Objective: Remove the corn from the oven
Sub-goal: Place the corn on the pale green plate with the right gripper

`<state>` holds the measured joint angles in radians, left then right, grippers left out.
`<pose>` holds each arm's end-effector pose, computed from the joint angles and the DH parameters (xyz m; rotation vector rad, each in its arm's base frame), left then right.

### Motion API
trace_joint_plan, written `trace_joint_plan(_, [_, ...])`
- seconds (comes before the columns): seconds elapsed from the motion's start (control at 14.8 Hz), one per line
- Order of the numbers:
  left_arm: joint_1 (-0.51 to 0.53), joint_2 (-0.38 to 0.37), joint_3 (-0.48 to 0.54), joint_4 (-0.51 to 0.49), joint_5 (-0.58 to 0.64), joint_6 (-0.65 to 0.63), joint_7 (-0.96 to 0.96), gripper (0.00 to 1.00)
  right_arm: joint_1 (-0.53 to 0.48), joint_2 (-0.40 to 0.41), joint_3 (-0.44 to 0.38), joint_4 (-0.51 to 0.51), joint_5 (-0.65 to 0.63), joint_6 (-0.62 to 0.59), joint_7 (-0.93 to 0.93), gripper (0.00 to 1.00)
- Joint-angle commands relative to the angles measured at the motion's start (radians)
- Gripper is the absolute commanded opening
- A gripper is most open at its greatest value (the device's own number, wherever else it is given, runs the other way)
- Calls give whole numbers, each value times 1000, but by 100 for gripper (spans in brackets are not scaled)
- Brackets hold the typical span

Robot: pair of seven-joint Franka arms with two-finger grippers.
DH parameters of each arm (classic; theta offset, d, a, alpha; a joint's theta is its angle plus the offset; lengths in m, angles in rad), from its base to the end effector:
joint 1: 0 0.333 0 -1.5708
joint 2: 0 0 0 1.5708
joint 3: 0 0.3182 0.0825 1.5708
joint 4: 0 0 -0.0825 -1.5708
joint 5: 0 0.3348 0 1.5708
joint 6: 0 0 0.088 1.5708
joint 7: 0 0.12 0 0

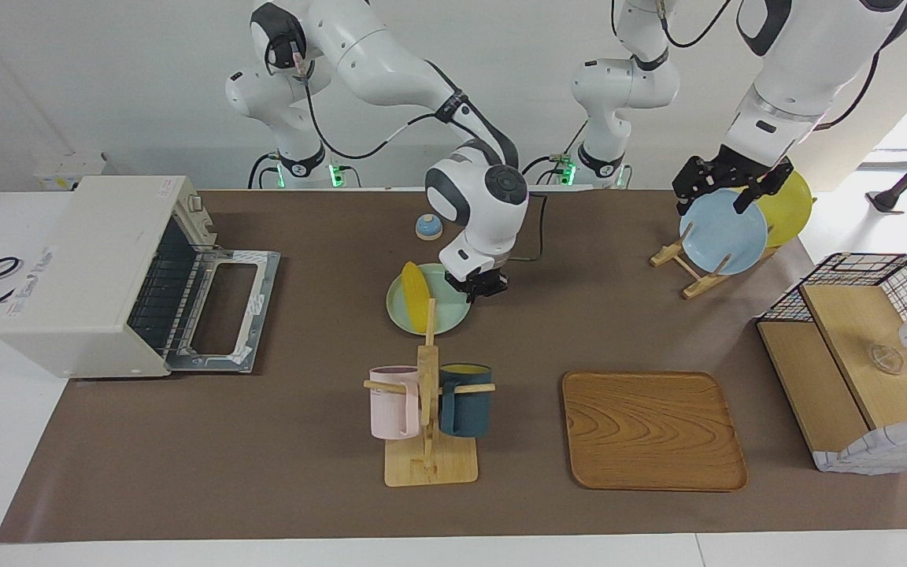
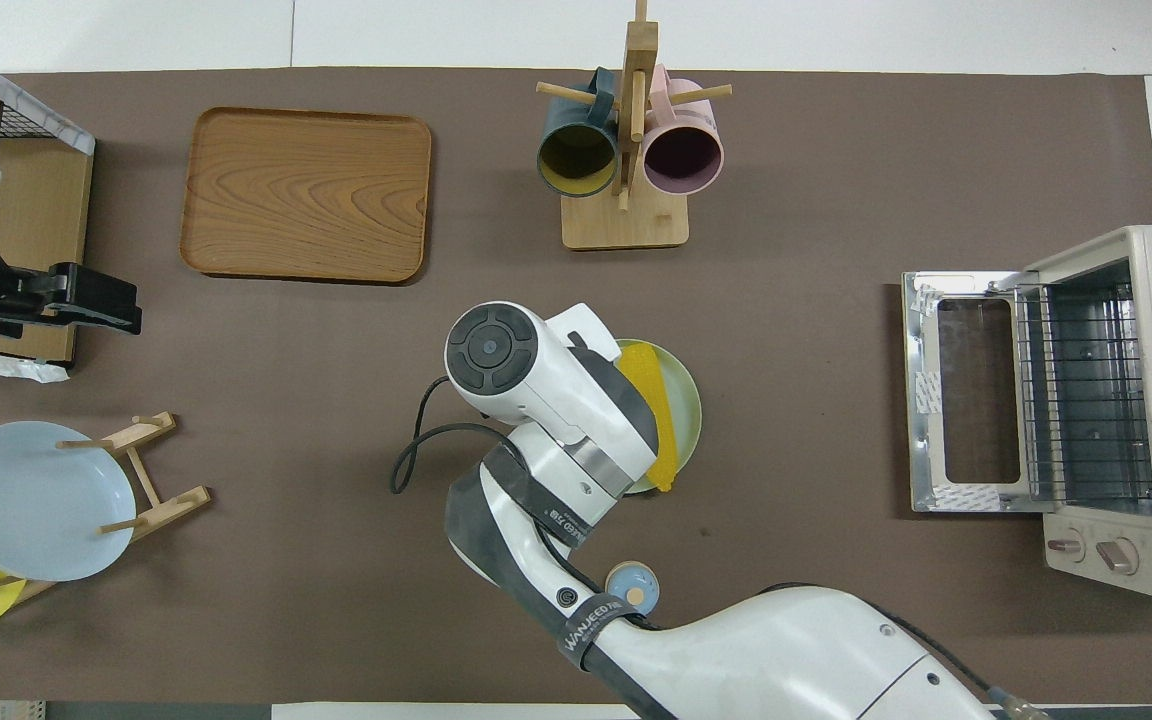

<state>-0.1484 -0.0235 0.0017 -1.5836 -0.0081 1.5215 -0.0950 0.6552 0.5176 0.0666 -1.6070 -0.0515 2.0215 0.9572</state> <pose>0.4868 -0.0729 0.6158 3.1365 -0.0815 -0.0617 0.4808 0.4110 0.3349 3.0386 -0.3319 -0.0905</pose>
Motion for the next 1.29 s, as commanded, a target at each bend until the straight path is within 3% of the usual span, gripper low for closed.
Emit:
trace_joint_plan(0.0, [12, -27, -3, -33, -16, 5, 6, 100, -20, -31, 7, 2, 53, 13, 35, 24])
trace_joint_plan(0.14, [12, -27, -3, -35, -16, 9, 6, 100, -25, -31, 6, 33, 50, 2, 31, 47])
trace_joint_plan(0.34, [12, -29, -3, -36, -16, 11, 6, 100, -69, -83, 6, 41, 36, -51, -18, 47])
trace_joint_plan(0.47, [3, -35, -3, -45, -15, 17, 5, 100, -141, -152, 1, 29, 35, -134, -197, 45])
trace_joint_plan(0.54, [-3, -38, -5, -58, -16, 28, 5, 100, -190, -189, 1, 13, 35, -165, -260, 44])
trace_joint_plan(0.68, [-26, -55, -11, -102, -16, 75, -2, 100, -277, -252, 1, -55, 35, -201, -371, 31])
trace_joint_plan(0.81, [-91, -79, -11, -166, -18, 121, -47, 100, -347, -287, -1, -152, 30, -182, -448, 2])
trace_joint_plan(1.02, [-221, -82, -12, -237, -26, 207, -170, 100, -425, -359, 1, -354, -76, -84, -564, 0])
trace_joint_plan(1.22, [-341, -59, -12, -291, -67, 337, -320, 100, -538, -393, 1, -502, -80, 60, -664, 0])
